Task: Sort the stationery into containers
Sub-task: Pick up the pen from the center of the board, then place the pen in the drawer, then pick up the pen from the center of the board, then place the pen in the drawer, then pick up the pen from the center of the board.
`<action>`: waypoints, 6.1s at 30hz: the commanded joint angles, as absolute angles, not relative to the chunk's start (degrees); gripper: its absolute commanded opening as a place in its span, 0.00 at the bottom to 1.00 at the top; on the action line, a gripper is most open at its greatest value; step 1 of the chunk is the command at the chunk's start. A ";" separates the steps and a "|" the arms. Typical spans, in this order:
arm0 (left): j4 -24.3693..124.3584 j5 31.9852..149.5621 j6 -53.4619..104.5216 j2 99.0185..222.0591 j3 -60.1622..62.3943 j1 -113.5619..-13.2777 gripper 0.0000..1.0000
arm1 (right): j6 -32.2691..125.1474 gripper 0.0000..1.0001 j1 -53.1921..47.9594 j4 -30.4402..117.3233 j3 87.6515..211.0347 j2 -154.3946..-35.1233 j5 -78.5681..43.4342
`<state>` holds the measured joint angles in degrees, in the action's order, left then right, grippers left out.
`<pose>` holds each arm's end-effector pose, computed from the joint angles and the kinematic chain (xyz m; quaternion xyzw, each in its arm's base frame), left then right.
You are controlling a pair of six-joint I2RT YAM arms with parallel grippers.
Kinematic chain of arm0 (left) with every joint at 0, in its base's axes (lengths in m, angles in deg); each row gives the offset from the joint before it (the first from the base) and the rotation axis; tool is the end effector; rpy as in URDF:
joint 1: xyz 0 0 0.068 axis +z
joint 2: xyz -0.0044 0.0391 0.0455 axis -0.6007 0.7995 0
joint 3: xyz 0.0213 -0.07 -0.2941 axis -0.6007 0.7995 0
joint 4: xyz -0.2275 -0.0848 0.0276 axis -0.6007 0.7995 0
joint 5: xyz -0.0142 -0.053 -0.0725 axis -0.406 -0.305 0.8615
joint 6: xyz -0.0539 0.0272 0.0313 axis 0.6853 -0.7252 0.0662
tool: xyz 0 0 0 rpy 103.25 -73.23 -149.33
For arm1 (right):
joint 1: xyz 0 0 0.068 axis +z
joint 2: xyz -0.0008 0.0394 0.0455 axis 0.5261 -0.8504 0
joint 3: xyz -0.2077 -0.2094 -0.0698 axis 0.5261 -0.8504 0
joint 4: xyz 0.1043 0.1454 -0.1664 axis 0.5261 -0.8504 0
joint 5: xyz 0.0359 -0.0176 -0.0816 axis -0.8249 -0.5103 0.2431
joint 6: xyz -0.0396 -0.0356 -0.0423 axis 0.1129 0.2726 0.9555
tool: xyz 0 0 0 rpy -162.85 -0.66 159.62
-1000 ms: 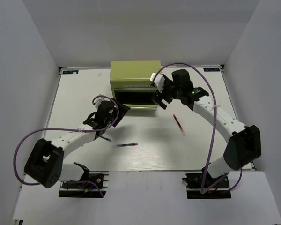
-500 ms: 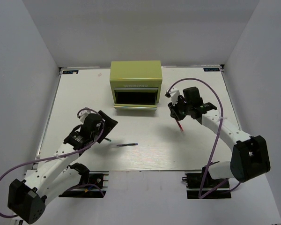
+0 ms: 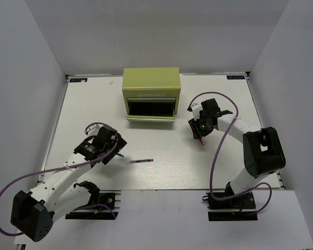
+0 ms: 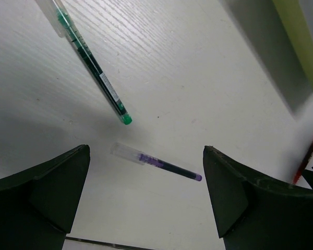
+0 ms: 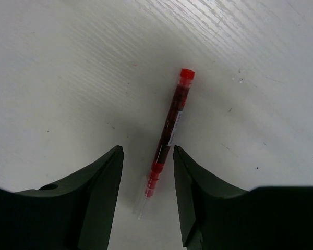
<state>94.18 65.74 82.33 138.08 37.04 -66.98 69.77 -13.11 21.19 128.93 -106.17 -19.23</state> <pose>0.1307 -0.0573 0.2333 -0.3497 0.8872 -0.1098 0.2802 0.2940 0.1085 0.2080 -0.3107 0.9118 0.0830 0.2554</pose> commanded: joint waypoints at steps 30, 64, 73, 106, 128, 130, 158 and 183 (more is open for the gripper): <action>94.90 68.98 84.09 150.08 32.24 -65.13 1.00 | 101.31 0.00 -10.92 8.89 145.94 -105.53 -36.46; 97.36 68.98 83.47 162.91 28.55 -57.49 0.76 | 95.89 0.48 3.76 20.21 166.38 -117.49 -36.47; 94.90 70.12 81.19 170.64 26.44 -56.44 0.48 | 91.23 0.48 3.50 25.67 145.45 -101.58 -37.35; 85.52 83.03 93.82 156.85 15.63 -57.57 0.00 | 82.26 0.18 -0.80 27.78 136.29 -92.96 -33.92; 81.63 76.27 111.77 182.69 -5.46 -64.17 0.00 | 79.27 0.14 -5.29 30.15 132.51 -88.91 -31.02; 82.24 75.66 112.91 183.39 -5.99 -64.69 0.00 | 79.09 0.18 -5.46 30.24 132.51 -88.82 -31.19; 88.45 73.29 80.94 147.50 17.71 -65.22 0.81 | 98.52 0.62 10.06 21.79 135.85 -102.53 -47.30; 115.38 62.83 86.64 111.32 31.63 -65.22 1.00 | 89.29 0.55 29.87 25.49 145.69 -124.95 -26.01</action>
